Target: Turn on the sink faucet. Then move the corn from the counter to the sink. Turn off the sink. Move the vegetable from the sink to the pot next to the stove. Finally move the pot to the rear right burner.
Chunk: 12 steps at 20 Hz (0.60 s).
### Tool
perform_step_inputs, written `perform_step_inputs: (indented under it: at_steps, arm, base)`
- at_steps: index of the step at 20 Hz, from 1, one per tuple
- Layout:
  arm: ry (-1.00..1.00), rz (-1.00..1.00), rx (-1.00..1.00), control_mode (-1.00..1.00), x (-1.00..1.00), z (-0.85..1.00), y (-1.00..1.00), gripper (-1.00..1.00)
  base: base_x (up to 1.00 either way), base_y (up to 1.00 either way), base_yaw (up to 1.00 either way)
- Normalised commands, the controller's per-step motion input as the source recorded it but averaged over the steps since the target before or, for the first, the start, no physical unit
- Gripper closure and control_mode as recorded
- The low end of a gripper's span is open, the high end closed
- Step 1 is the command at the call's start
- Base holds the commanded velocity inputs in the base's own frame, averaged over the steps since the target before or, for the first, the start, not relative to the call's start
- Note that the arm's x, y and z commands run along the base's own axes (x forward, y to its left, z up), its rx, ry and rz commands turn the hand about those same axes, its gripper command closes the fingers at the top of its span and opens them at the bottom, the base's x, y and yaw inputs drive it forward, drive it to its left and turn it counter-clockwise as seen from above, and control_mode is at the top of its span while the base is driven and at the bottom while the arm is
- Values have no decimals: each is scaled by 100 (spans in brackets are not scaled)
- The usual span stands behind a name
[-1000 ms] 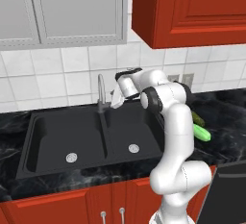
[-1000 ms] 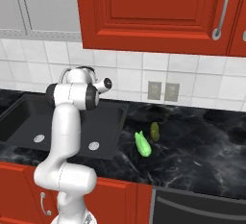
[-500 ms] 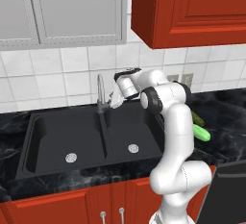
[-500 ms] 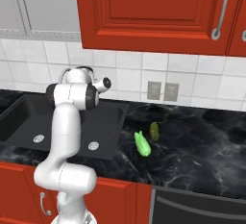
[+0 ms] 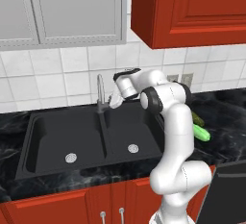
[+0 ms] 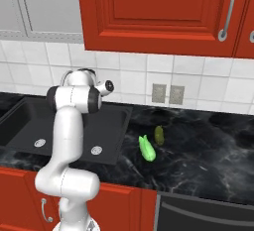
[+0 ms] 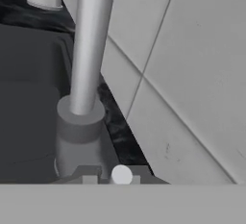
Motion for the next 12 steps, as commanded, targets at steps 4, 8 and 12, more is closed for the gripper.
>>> perform_step_inputs:
  at_steps: [4,8,12]
  arm:
    - [0,-22,0,-100,0,-8,0,100]
    - [0,-26,5,-100,0,-8,-1,100]
    - [4,-2,1,-100,8,0,-11,100]
  base:
    - [0,0,0]
    - [0,0,0]
    - [0,0,0]
